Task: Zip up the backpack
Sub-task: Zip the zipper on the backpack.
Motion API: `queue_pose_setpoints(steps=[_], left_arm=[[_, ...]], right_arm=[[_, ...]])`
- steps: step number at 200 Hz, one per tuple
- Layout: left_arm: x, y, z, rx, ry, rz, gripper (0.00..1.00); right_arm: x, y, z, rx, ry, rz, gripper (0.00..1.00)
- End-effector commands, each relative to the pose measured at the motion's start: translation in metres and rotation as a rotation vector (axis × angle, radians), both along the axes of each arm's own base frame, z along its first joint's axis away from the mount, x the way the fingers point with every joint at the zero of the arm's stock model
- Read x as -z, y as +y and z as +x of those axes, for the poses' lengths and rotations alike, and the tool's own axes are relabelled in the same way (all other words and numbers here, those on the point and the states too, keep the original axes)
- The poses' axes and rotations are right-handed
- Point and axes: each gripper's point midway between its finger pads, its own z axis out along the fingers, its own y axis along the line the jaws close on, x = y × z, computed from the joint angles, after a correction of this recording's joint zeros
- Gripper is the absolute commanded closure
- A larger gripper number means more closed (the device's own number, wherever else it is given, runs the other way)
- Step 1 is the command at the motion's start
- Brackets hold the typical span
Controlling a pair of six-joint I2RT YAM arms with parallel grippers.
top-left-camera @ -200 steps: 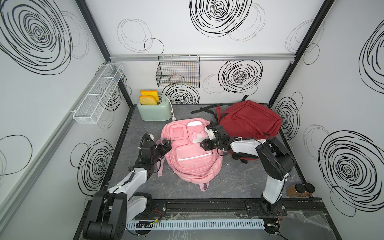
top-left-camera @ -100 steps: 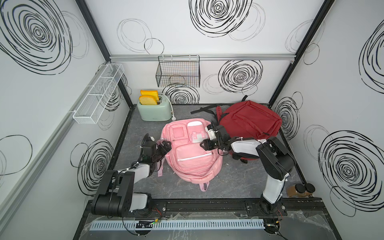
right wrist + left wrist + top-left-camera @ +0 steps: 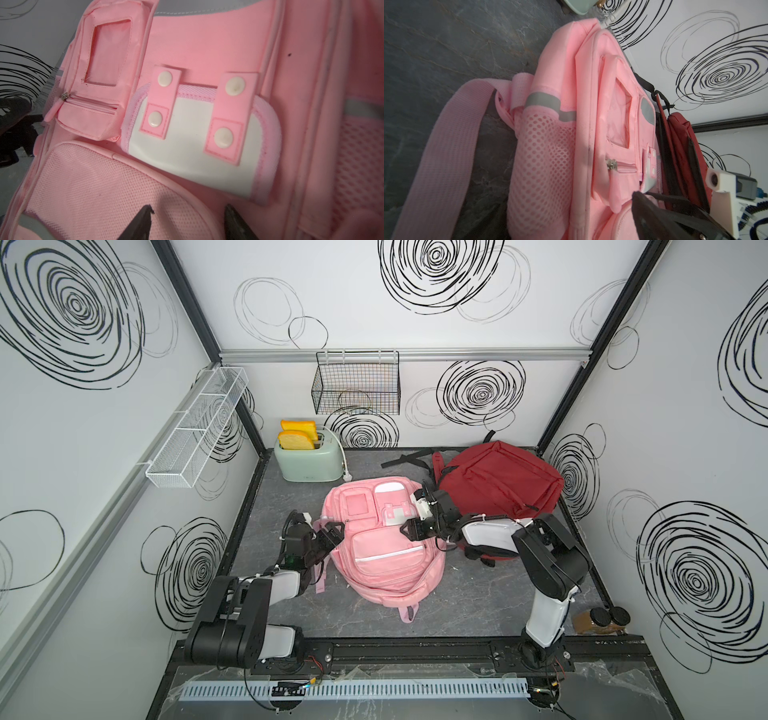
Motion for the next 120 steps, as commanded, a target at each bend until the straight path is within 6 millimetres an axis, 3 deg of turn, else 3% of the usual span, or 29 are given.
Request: queue_pose_setpoints(steps=[1, 120], left_arm=[[-0.012, -0.005, 0.004, 0.026, -0.065, -0.019, 0.16], [-0.032, -0.039, 0.004, 0.143, -0.174, -0.061, 0.24]], right_arm=[[0.035, -0.015, -0.022, 0.0, 0.118, -0.074, 0.41], [0.045, 0.0, -0.03, -0.045, 0.135, -0.07, 0.41]])
